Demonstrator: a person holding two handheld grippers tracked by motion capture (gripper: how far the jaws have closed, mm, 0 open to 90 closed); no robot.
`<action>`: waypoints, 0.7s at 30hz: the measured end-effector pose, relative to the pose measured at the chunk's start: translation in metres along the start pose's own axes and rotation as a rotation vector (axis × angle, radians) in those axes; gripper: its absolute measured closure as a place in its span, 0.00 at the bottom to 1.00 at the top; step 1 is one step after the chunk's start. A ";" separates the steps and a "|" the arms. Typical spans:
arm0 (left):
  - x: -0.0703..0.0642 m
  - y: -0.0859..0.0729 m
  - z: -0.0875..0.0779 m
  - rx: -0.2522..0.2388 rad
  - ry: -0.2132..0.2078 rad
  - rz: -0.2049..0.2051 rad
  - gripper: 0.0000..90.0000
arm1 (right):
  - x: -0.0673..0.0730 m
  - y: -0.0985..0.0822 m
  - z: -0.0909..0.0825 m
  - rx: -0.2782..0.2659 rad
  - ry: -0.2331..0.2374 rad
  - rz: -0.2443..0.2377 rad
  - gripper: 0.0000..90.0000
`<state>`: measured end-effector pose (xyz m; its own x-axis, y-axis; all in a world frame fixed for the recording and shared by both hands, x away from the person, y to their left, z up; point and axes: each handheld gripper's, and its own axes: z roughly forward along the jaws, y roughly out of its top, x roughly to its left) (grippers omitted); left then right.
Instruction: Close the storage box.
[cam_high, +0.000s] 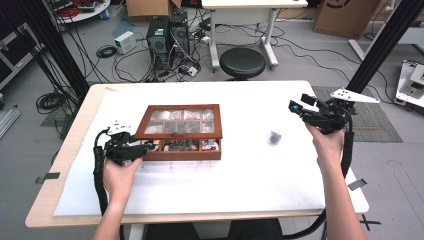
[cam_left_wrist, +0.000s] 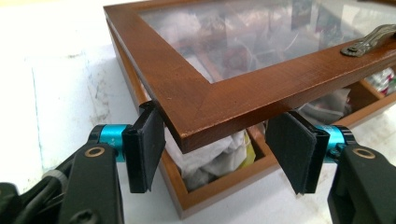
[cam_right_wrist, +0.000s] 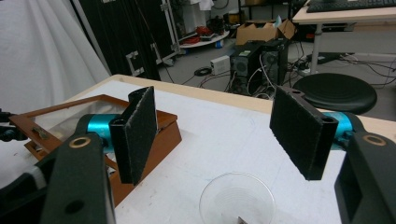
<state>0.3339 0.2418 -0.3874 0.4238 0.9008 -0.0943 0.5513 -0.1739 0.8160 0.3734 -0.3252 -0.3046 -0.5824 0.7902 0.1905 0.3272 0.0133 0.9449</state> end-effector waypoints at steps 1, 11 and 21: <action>0.000 -0.001 0.001 0.000 0.002 -0.001 0.42 | 0.000 0.000 0.000 0.002 0.001 0.003 0.36; -0.002 -0.013 0.005 0.034 0.011 0.016 0.43 | 0.000 0.000 0.000 0.002 0.000 0.001 0.36; -0.004 -0.017 0.006 0.071 0.032 0.039 0.43 | 0.001 0.000 0.001 0.002 0.000 0.002 0.36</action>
<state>0.3270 0.2391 -0.4045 0.4237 0.9047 -0.0440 0.5846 -0.2360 0.7762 0.3735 -0.3244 -0.3049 -0.5820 0.7900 0.1926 0.3296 0.0127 0.9440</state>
